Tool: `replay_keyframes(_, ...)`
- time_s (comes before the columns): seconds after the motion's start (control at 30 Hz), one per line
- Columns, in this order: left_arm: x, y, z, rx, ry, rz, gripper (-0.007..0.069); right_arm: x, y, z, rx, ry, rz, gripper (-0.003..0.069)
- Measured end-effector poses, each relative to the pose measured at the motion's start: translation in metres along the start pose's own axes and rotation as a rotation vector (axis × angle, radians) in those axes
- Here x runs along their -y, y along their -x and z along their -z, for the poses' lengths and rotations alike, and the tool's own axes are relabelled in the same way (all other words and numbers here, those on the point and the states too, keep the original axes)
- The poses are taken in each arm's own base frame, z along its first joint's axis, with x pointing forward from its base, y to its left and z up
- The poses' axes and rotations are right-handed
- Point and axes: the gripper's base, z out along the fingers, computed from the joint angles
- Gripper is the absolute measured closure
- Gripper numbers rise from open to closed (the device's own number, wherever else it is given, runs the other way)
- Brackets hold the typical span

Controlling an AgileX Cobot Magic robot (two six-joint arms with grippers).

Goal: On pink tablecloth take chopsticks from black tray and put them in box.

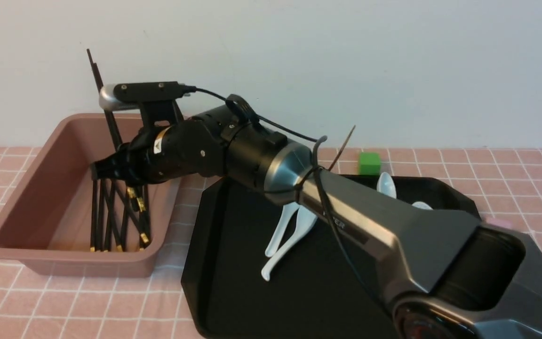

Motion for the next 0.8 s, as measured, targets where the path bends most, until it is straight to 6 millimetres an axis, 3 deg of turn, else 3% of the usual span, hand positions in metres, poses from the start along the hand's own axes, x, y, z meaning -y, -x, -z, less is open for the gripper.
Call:
replay_keyframes(0.17, 0.000, 0.000, 0.000, 0.000, 0.000, 0.000, 0.0386, -0.001, 0.002, 0.007, -0.039, -0.020, 0.023, 0.0307)
replay_keyframes(0.23, 0.000, 0.000, 0.000, 0.000, 0.000, 0.000, 0.0386, -0.004, 0.008, 0.019, -0.067, -0.041, 0.051, 0.0261)
replay_keyframes(0.33, 0.000, 0.000, 0.000, 0.000, 0.000, 0.000, 0.0386, -0.012, 0.023, 0.049, -0.113, -0.076, 0.097, 0.0248)
replay_keyframes(0.4, 0.000, 0.000, 0.000, 0.000, 0.000, 0.000, 0.0386, -0.021, 0.039, 0.080, -0.129, -0.083, 0.129, 0.0261)
replay_keyframes(0.5, 0.000, 0.000, 0.000, 0.000, 0.000, 0.000, 0.0386, -0.032, 0.057, 0.128, -0.175, -0.100, 0.185, 0.0309)
replay_keyframes(0.53, 0.000, 0.000, 0.000, 0.000, 0.000, 0.000, 0.0386, -0.041, 0.066, 0.162, -0.204, -0.102, 0.219, 0.0356)
replay_keyframes(0.6, 0.000, 0.000, 0.000, 0.000, 0.000, 0.000, 0.0386, -0.049, 0.076, 0.197, -0.209, -0.097, 0.270, 0.0420)
replay_keyframes(0.63, 0.000, 0.000, 0.000, 0.000, 0.000, 0.000, 0.0386, -0.049, 0.077, 0.201, -0.209, -0.095, 0.277, 0.0420)
replay_keyframes(0.67, 0.000, 0.000, 0.000, 0.000, 0.000, 0.000, 0.0386, -0.054, 0.083, 0.223, -0.194, -0.088, 0.324, 0.0474)
replay_keyframes(0.8, 0.000, 0.000, 0.000, 0.000, 0.000, 0.000, 0.0386, -0.063, 0.093, 0.271, -0.142, -0.078, 0.386, 0.0637)
